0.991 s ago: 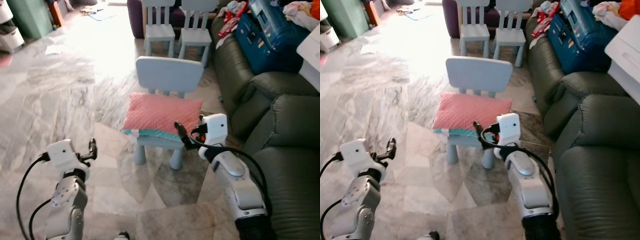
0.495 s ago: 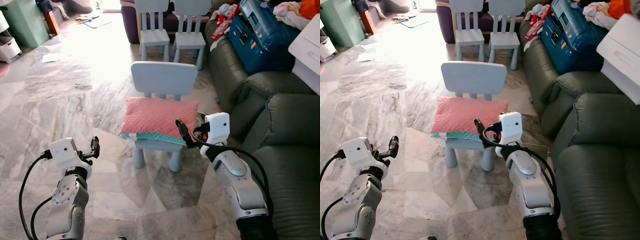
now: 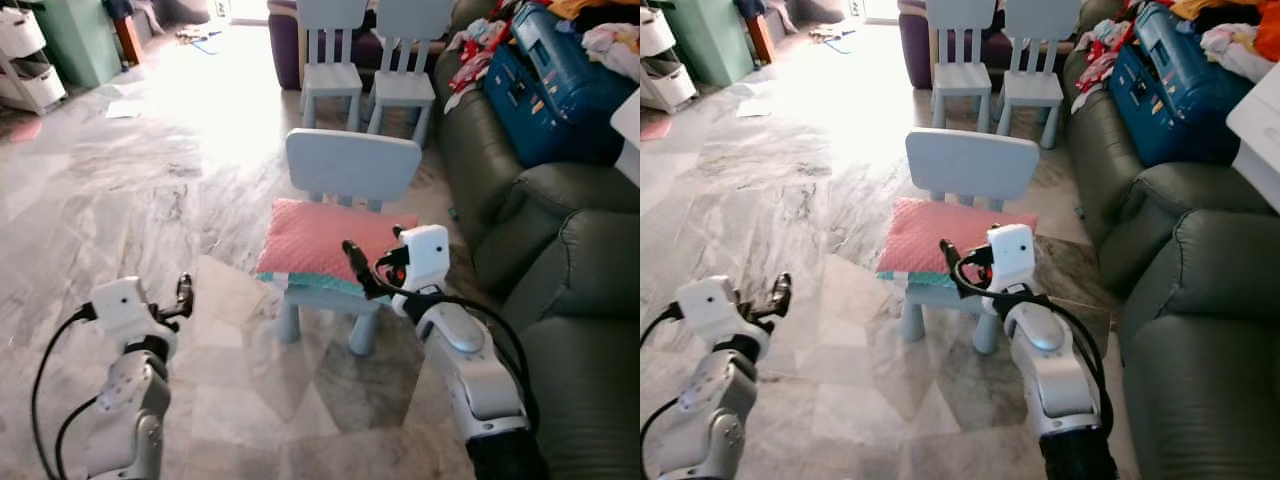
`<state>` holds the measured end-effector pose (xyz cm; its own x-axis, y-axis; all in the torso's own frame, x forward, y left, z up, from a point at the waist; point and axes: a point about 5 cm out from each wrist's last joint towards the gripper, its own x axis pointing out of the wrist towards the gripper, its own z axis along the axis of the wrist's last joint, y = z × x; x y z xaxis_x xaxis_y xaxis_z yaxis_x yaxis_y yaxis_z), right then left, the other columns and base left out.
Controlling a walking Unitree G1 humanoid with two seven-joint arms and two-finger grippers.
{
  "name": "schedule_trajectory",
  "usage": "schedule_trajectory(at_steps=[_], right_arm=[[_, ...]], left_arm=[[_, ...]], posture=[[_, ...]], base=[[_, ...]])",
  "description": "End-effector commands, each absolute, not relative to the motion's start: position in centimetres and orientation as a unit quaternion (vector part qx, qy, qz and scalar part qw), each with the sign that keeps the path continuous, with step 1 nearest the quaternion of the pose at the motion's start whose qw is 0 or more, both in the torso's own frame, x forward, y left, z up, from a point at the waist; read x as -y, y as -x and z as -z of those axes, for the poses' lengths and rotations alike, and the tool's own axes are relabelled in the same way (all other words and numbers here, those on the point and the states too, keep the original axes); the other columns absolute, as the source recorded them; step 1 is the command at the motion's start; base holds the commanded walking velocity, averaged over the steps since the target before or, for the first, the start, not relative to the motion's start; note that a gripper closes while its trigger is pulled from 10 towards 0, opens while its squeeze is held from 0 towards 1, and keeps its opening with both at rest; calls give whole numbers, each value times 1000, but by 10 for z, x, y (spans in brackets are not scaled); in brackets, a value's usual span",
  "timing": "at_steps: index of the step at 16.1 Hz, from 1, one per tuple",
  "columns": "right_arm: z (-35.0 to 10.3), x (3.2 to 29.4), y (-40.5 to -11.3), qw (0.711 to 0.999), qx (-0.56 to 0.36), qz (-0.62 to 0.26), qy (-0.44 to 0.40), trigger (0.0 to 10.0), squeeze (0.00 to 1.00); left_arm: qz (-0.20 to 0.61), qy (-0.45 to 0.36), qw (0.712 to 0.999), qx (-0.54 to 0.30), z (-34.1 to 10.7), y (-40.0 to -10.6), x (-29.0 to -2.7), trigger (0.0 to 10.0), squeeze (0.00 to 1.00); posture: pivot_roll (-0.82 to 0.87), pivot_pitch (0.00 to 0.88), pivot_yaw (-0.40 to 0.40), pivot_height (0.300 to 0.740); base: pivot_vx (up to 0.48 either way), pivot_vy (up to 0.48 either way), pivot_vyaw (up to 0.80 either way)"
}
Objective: Move the pillow to the sofa
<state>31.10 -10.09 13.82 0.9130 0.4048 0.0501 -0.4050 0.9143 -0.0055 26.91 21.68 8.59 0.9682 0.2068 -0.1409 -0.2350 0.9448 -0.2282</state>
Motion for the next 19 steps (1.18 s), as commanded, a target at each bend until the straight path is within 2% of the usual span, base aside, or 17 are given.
schedule_trajectory(at_steps=[1,9,14,19], right_arm=[[-142,108,-310,980,32,-198,3,10000,0],[-140,111,-310,981,32,-192,0,10000,0],[-139,110,-309,981,30,-193,0,10000,0],[-139,111,-310,981,30,-192,1,10000,0]], left_arm=[[-102,129,985,-60,-85,-270,-210,10000,0],[-103,136,983,-69,-82,-269,-208,10000,0],[-111,155,978,-85,-77,-270,-204,10000,0],[-103,150,979,-89,-77,-271,-203,10000,0]], posture=[[-109,100,-37,740],[-112,108,-34,740],[-112,110,-33,740],[-113,111,-36,740]], base=[[352,0,0],[366,0,0],[0,0,0],[0,462,0]])
